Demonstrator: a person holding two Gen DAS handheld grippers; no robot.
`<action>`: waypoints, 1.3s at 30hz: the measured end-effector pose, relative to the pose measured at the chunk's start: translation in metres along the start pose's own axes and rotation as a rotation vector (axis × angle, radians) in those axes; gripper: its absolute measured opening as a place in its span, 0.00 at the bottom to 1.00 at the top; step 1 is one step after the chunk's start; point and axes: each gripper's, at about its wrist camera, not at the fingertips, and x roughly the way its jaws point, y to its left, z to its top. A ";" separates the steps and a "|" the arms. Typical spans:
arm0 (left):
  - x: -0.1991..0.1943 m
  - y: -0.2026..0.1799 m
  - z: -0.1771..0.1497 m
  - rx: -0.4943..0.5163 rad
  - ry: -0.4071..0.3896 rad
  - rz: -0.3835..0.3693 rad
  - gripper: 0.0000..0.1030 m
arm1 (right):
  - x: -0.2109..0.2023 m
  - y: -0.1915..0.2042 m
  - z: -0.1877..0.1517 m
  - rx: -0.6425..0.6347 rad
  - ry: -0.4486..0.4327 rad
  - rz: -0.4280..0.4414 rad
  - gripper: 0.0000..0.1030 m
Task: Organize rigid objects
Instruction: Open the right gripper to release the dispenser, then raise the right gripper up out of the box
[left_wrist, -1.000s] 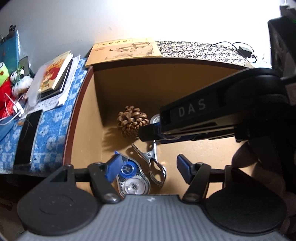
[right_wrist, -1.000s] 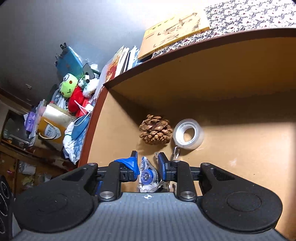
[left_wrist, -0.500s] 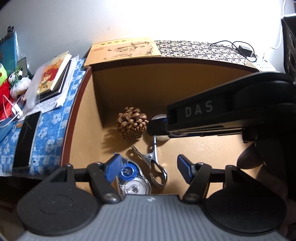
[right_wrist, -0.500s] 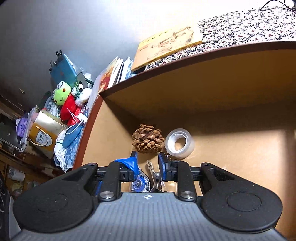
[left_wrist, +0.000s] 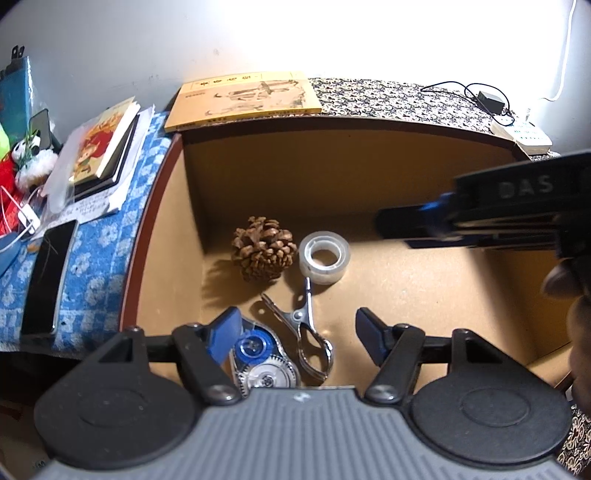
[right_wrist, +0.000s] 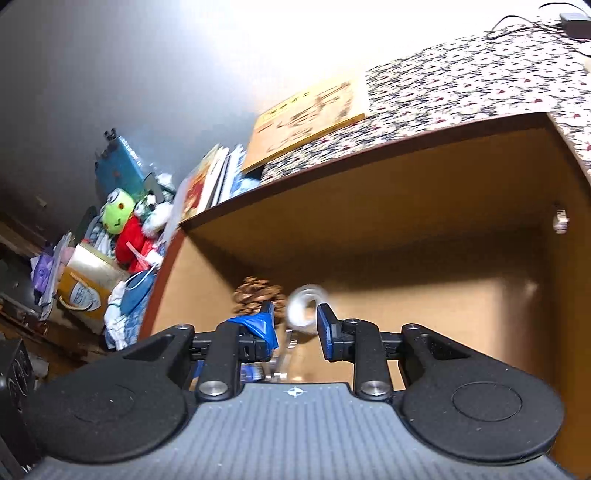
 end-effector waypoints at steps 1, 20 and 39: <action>0.000 0.000 0.000 0.002 0.000 -0.002 0.65 | -0.002 -0.004 0.000 0.000 -0.005 -0.011 0.08; 0.000 -0.002 -0.005 0.033 -0.021 -0.001 0.65 | -0.011 -0.038 -0.005 0.211 -0.058 0.125 0.09; 0.004 -0.001 -0.002 0.036 0.019 0.007 0.66 | -0.002 -0.002 -0.007 -0.078 -0.067 -0.131 0.09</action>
